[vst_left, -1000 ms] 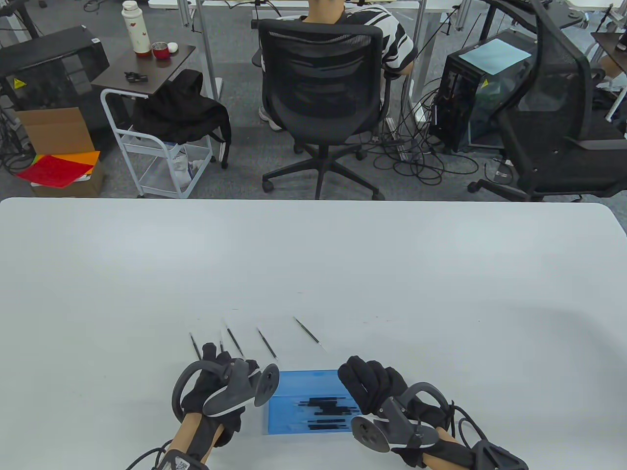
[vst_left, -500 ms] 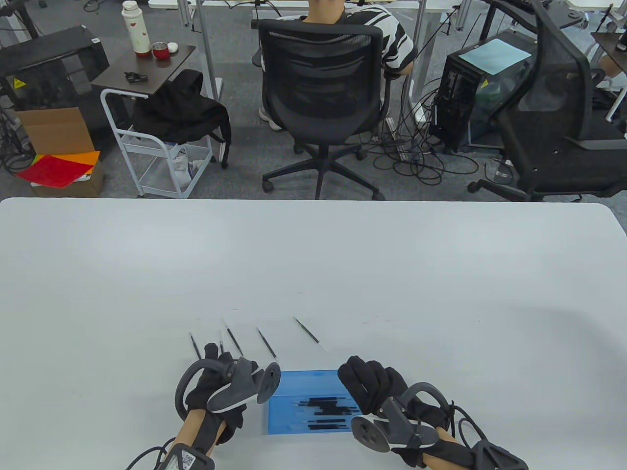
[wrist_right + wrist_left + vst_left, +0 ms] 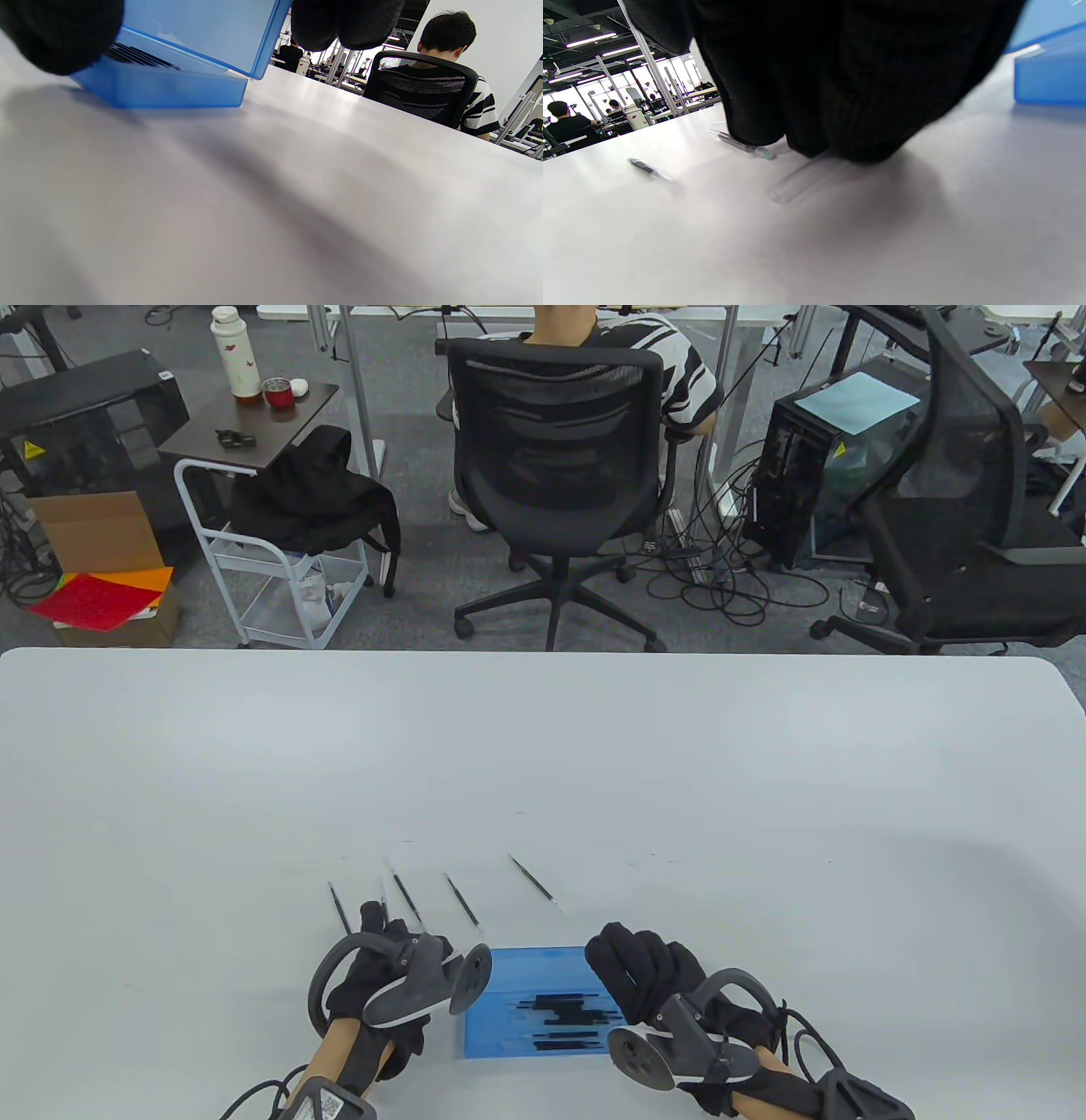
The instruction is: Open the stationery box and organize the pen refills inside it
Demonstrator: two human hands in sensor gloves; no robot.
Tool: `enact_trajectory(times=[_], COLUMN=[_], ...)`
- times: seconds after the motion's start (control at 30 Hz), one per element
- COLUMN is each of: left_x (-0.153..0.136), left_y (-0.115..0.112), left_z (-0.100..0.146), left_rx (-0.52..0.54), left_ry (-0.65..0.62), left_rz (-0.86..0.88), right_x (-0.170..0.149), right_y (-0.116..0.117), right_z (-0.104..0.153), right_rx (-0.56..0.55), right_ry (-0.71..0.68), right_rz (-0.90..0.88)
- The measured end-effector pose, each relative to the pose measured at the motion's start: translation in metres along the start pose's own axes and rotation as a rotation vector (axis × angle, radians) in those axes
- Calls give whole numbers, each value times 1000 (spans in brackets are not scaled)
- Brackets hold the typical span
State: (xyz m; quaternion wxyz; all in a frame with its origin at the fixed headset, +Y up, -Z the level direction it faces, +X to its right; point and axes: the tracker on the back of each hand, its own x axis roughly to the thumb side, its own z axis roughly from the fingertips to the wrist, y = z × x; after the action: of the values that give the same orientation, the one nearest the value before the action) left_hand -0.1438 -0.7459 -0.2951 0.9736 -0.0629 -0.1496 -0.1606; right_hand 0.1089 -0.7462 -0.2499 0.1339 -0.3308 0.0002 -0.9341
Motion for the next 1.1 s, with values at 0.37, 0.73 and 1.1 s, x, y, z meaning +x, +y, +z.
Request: enact_trajectory(times=[0.37,0.73,1.1], left_x=[-19,22,100], left_y=[24,84,67], left_z=[20,67,68], left_rx=[129,364,334], left_ry=[73,-81,-288], left_rz=[80,40,-142], right_x=[0,0,0], right_y=[0,0,0], right_z=[0,0,0], right_rx=[1,2,1], right_ry=[-1,1,0], right_rz=[-4,-3,-2])
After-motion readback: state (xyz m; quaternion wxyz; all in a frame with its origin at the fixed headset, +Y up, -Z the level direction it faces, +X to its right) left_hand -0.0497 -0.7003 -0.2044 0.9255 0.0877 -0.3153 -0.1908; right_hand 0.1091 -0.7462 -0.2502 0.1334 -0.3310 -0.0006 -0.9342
